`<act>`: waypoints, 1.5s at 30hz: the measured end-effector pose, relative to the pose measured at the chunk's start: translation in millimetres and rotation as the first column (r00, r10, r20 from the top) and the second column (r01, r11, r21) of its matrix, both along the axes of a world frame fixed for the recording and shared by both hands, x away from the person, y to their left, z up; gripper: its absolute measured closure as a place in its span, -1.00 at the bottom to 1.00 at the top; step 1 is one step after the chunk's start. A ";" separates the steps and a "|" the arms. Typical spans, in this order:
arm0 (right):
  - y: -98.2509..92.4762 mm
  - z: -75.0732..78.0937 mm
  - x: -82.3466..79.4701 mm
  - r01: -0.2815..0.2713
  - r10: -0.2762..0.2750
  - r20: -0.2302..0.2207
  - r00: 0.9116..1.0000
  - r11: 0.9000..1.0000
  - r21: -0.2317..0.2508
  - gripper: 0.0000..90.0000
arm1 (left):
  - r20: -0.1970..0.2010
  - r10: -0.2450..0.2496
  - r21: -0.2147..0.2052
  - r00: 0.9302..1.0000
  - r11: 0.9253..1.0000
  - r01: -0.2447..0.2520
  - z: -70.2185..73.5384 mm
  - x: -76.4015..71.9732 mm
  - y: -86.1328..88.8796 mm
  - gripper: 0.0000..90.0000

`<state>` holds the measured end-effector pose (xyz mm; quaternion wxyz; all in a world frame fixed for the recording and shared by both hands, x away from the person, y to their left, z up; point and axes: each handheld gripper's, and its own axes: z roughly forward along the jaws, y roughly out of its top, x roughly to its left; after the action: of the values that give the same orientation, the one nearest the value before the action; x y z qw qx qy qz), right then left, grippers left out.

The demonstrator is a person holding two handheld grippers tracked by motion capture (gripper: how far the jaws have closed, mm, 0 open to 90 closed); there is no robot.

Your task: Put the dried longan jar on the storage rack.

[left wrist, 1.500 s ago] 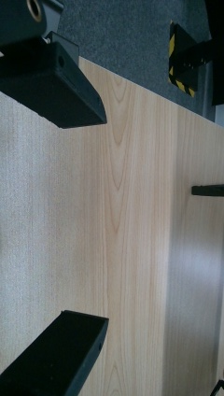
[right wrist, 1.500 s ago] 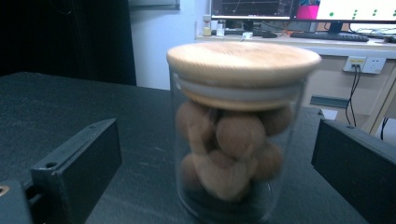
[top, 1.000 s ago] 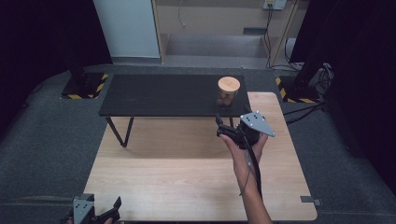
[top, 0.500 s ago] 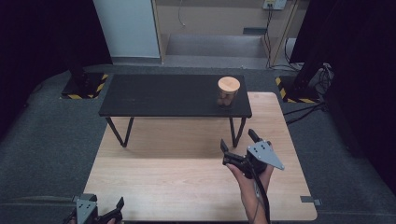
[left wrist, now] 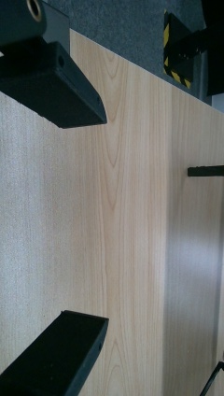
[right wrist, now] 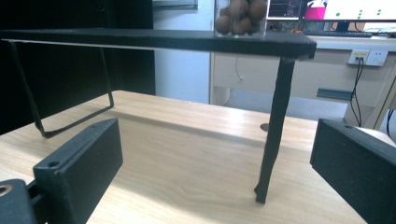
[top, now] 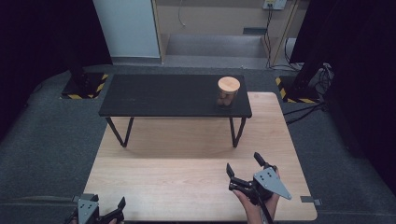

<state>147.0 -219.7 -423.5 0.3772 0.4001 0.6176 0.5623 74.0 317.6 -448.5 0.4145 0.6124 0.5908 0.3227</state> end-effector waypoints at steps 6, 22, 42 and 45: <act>-5.2 -14.2 -6.3 0.005 -0.005 -0.006 1.000 1.000 0.011 -0.94 | 0.002 0.003 0.000 1.000 1.000 -0.003 0.9 -0.4 0.0 -0.94; -12.0 -44.3 -20.8 0.014 -0.014 -0.022 1.000 0.999 0.039 -0.94 | 0.020 0.005 0.006 1.000 1.000 -0.005 5.3 3.9 -0.4 -0.94; -14.4 -47.9 -20.4 0.024 -0.023 -0.025 0.999 0.998 0.055 -0.94 | 0.058 0.015 0.016 0.998 1.000 -0.016 16.7 11.7 2.9 -0.94; -14.5 -48.4 -20.1 0.024 -0.022 -0.027 0.999 0.998 0.059 -0.94 | 0.058 0.014 0.016 0.998 1.000 -0.015 17.0 11.7 2.6 -0.94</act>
<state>126.9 -234.2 -471.9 0.3634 0.4257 0.6009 0.5706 85.7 320.2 -431.5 0.4240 0.6019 0.5803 0.3481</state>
